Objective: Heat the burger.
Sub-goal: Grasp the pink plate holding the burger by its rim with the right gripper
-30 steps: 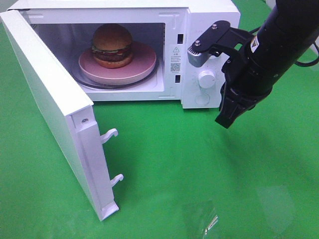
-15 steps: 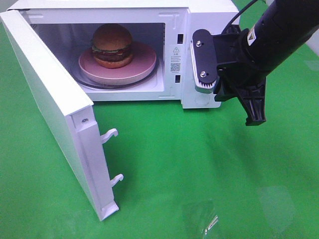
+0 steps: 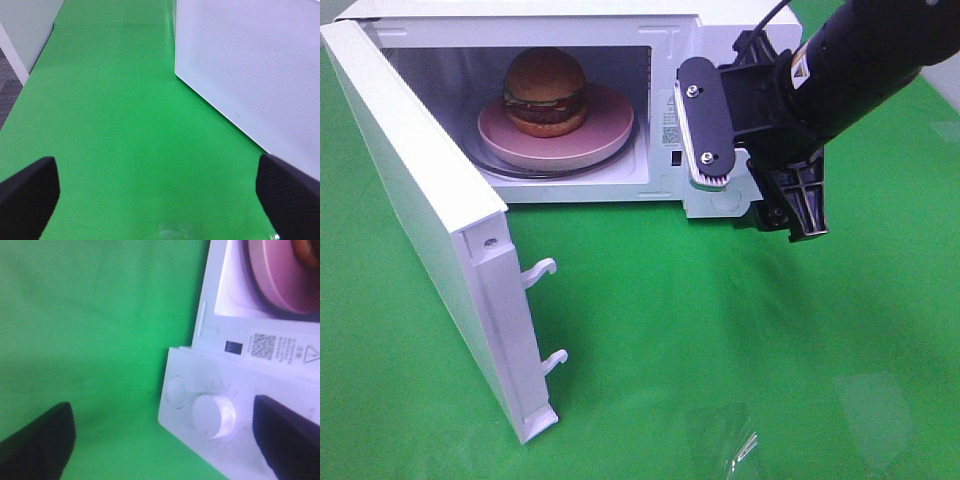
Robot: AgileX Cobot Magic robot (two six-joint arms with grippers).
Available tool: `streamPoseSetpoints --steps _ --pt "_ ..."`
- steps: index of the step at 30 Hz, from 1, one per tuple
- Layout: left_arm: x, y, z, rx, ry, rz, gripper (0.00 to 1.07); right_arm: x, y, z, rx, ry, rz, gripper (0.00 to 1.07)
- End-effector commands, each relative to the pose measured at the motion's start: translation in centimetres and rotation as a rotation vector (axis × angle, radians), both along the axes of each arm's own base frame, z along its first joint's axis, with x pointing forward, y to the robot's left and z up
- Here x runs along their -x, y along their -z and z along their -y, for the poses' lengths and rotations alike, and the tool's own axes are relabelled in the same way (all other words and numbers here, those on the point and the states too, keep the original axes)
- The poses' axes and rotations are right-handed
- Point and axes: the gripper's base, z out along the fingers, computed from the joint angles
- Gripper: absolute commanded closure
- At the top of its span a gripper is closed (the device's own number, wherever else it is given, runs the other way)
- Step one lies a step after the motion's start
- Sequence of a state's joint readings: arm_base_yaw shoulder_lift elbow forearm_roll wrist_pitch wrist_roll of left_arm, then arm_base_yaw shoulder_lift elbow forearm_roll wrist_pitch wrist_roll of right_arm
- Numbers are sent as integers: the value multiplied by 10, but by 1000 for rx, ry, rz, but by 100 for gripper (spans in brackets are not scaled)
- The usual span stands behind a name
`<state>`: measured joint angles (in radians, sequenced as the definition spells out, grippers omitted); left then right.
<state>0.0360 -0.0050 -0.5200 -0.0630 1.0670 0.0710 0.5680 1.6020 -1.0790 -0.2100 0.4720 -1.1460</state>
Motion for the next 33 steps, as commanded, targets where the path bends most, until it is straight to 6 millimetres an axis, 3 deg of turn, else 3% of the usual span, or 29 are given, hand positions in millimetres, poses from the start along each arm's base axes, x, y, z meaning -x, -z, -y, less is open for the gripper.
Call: streamPoseSetpoints --steps 1,12,33 --pt "3 1 0 3 -9 14 7 1 -3 -14 11 -45 61 9" --pt "3 1 0 3 -9 14 7 -21 13 -62 3 -106 71 12" --pt "3 1 0 3 -9 14 7 -82 55 -116 -33 -91 70 16"
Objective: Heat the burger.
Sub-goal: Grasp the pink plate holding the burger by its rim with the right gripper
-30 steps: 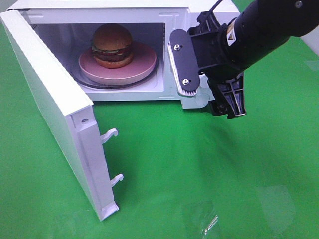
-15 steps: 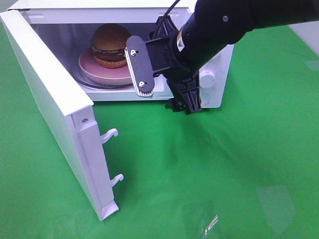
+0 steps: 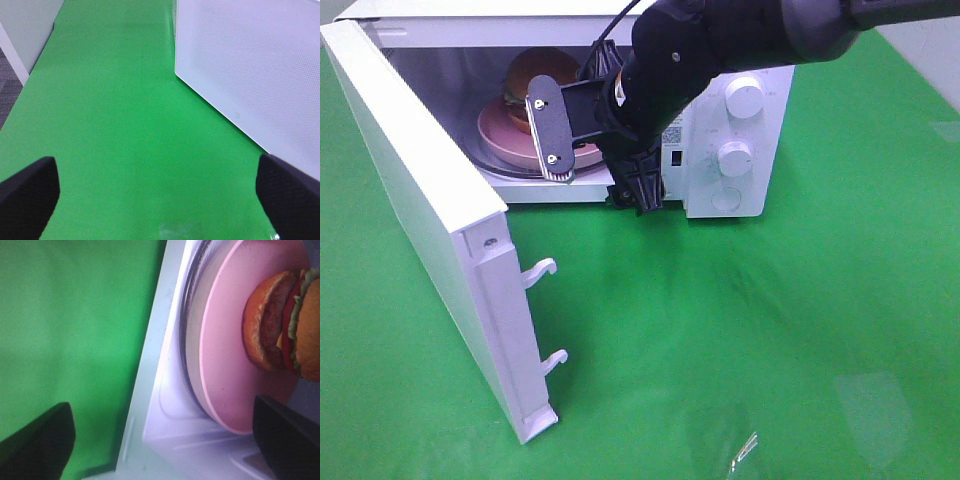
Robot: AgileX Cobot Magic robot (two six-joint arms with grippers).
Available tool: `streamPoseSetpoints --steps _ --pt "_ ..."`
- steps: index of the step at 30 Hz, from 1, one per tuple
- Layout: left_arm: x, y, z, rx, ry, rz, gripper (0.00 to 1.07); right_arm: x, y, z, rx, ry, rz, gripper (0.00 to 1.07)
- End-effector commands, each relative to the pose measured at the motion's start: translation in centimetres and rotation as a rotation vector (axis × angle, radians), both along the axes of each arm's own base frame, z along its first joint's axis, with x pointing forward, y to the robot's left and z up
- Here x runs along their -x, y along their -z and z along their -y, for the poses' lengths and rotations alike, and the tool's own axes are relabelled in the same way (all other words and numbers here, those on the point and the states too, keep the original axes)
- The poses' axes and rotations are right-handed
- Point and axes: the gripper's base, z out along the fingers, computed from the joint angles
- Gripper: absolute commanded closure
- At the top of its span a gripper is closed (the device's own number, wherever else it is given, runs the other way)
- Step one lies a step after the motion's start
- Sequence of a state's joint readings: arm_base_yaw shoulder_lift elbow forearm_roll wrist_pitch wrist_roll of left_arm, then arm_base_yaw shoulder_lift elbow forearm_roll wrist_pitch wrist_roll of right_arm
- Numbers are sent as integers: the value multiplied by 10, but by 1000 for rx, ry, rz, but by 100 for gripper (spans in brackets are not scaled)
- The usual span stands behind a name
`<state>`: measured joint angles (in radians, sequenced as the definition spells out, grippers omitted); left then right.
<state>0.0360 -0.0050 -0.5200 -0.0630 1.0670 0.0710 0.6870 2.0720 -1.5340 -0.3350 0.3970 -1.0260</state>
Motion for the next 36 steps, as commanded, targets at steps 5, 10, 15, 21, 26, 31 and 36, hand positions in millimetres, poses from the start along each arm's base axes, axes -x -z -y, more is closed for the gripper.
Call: streamPoseSetpoints --steps 5,10,15,21,26,31,36 --pt "3 1 0 3 -9 14 7 -13 13 -12 -31 33 -16 17" --pt "3 1 0 3 -9 14 7 -23 24 -18 -31 35 -17 17" --pt "3 1 0 3 -9 14 7 -28 26 -22 -37 35 -9 18" --pt "3 1 0 3 -9 14 7 -45 37 -24 -78 86 -35 20" --pt "3 1 0 4 -9 14 7 -52 40 -21 -77 97 -32 21" --pt "3 1 0 4 -9 14 7 -60 47 -20 -84 107 -29 22" --pt "3 1 0 3 -9 14 7 -67 50 -19 -99 112 -15 25"
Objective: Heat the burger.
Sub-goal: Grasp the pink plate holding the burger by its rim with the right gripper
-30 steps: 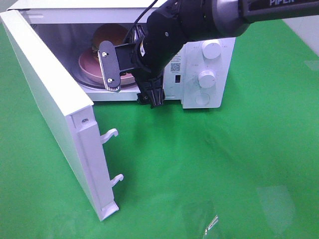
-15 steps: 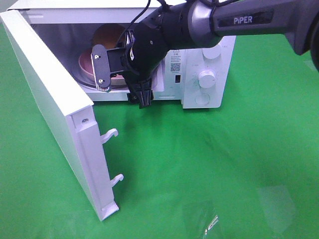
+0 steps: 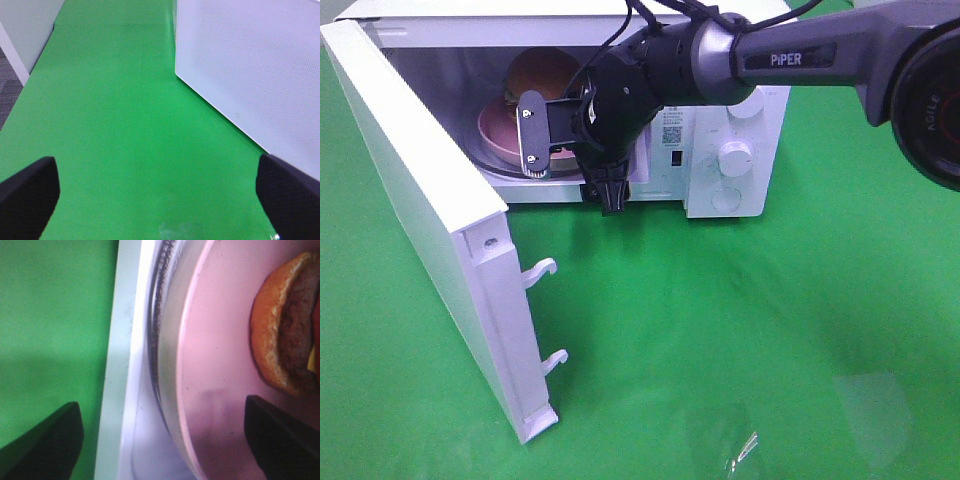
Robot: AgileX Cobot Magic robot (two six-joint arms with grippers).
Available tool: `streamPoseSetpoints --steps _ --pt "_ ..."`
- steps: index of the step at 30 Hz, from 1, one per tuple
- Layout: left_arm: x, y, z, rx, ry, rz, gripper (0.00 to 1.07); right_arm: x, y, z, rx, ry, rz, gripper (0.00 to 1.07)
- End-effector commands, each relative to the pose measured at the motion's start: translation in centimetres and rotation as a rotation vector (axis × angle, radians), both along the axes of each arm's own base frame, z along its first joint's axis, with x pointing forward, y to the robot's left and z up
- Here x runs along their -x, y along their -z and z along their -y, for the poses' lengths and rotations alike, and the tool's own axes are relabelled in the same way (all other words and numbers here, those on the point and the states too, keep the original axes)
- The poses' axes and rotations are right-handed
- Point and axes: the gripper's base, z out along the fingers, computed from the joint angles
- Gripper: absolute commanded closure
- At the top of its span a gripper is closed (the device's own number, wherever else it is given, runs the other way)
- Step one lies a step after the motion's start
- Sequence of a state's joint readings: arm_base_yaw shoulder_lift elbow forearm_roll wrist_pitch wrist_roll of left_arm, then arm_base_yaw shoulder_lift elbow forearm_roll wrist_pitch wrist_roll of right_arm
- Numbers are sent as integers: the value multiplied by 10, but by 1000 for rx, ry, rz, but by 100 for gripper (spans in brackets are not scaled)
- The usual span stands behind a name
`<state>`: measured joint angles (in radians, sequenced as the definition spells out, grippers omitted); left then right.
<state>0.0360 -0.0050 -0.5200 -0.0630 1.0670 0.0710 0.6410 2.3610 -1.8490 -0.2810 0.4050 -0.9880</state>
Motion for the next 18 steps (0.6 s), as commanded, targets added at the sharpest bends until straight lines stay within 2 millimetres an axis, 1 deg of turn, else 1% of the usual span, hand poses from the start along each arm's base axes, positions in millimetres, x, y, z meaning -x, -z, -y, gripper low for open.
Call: streamPoseSetpoints --steps 1,3,4,5,6,7,9,10,11,12,13,14,15,16,17,18 --pt "3 1 0 3 -9 14 7 -6 -1 2 -26 14 13 25" --pt "3 1 0 4 -9 14 7 -7 -1 1 -33 13 19 25" --pt "3 1 0 4 -9 14 7 -9 4 -1 -36 15 17 28" --pt "3 1 0 4 -9 14 7 -9 4 -1 -36 15 17 28" --pt "3 1 0 4 -9 14 7 -10 9 -2 -43 22 2 32" --pt "3 1 0 4 -9 14 7 -10 9 -2 -43 22 2 32" --pt "3 1 0 4 -9 14 7 -10 10 -2 -52 26 -6 38" --pt "3 1 0 4 -9 14 7 -10 10 -2 -52 26 -6 38" --pt "3 1 0 4 -9 14 7 -9 10 -3 -54 25 -4 42" --pt "3 1 0 4 -9 14 7 -9 10 -3 -54 25 -4 42" --pt "3 1 0 4 -9 14 7 -9 10 -3 -52 25 -5 51" --pt "3 1 0 4 -9 14 7 -9 10 -3 -52 25 -5 51" --pt "3 1 0 4 -9 14 7 -9 10 -3 -53 27 -7 60" --pt "3 1 0 4 -9 14 7 -9 10 -3 -53 27 -7 60" --pt "3 1 0 4 -9 14 7 -9 10 -3 -68 36 -16 72" --pt "3 1 0 4 -9 14 7 -9 10 -3 -69 35 -16 80"
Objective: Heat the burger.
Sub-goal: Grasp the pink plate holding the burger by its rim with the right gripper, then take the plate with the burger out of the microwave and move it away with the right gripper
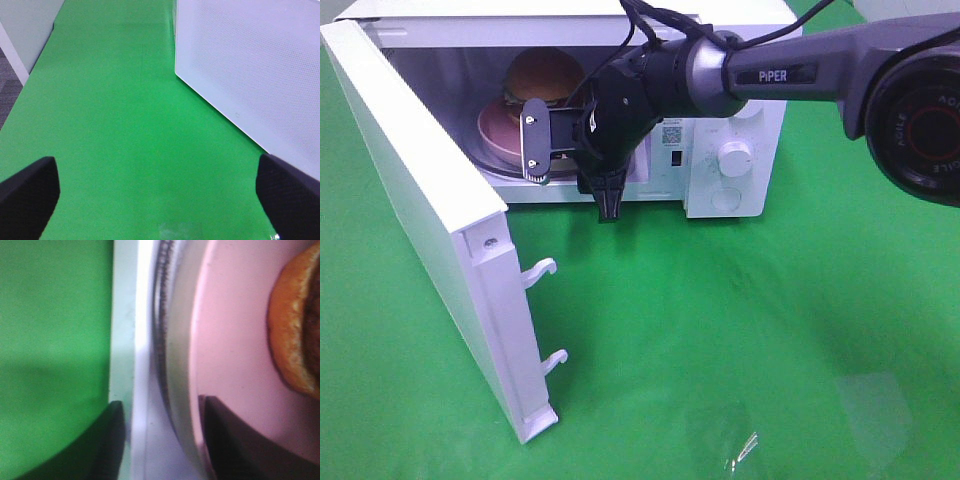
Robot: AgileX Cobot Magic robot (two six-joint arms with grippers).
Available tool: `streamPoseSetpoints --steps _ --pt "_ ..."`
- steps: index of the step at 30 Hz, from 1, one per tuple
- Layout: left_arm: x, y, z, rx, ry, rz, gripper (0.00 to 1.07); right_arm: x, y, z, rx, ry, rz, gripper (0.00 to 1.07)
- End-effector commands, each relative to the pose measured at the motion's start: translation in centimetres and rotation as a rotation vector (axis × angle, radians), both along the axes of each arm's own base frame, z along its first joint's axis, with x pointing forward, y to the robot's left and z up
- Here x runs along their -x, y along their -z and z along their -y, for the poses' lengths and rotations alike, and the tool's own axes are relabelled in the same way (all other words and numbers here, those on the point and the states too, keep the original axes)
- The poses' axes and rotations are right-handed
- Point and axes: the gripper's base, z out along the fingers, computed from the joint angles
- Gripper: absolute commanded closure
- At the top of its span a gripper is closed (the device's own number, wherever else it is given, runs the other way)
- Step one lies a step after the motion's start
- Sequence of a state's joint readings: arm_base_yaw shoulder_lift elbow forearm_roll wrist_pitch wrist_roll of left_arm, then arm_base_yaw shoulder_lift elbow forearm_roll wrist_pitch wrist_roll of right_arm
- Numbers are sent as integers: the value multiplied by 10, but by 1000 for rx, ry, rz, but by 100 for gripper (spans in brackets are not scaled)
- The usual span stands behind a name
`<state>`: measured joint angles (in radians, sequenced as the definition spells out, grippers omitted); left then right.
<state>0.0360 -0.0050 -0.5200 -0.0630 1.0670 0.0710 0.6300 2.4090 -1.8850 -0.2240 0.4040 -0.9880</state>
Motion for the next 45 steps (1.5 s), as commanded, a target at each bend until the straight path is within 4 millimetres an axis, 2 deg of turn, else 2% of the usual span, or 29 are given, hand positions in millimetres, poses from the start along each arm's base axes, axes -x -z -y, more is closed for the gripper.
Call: streamPoseSetpoints --steps 1,2,3,4,5,6,11,22,25,31,35,45 --pt "3 1 0 4 -9 14 7 -2 -5 -3 -33 2 25 80" --pt "3 1 0 4 -9 14 7 -1 -5 -4 -33 -1 25 91" --pt "3 1 0 4 -9 14 7 -1 -5 -4 -33 -1 25 91" --pt "3 1 0 4 -9 14 7 -1 -5 -4 -33 -1 25 99" --pt "3 1 0 4 -9 14 7 -1 -5 -4 -33 -1 25 99" --pt "3 1 0 4 -9 14 7 2 -5 -7 -25 -12 22 106" --pt "3 1 0 4 -9 14 7 6 -6 -11 -16 -22 15 107" --pt "3 1 0 4 -9 14 7 14 -20 -4 40 3 -64 107" --pt "3 1 0 4 -9 14 7 16 -31 -3 56 -6 -55 107" --pt "3 1 0 4 -9 14 7 27 -39 -2 63 -83 1 107" --pt "3 1 0 4 -9 14 7 38 -37 6 112 -140 8 107" --pt "3 1 0 4 -9 14 7 66 -46 25 154 -251 74 107"
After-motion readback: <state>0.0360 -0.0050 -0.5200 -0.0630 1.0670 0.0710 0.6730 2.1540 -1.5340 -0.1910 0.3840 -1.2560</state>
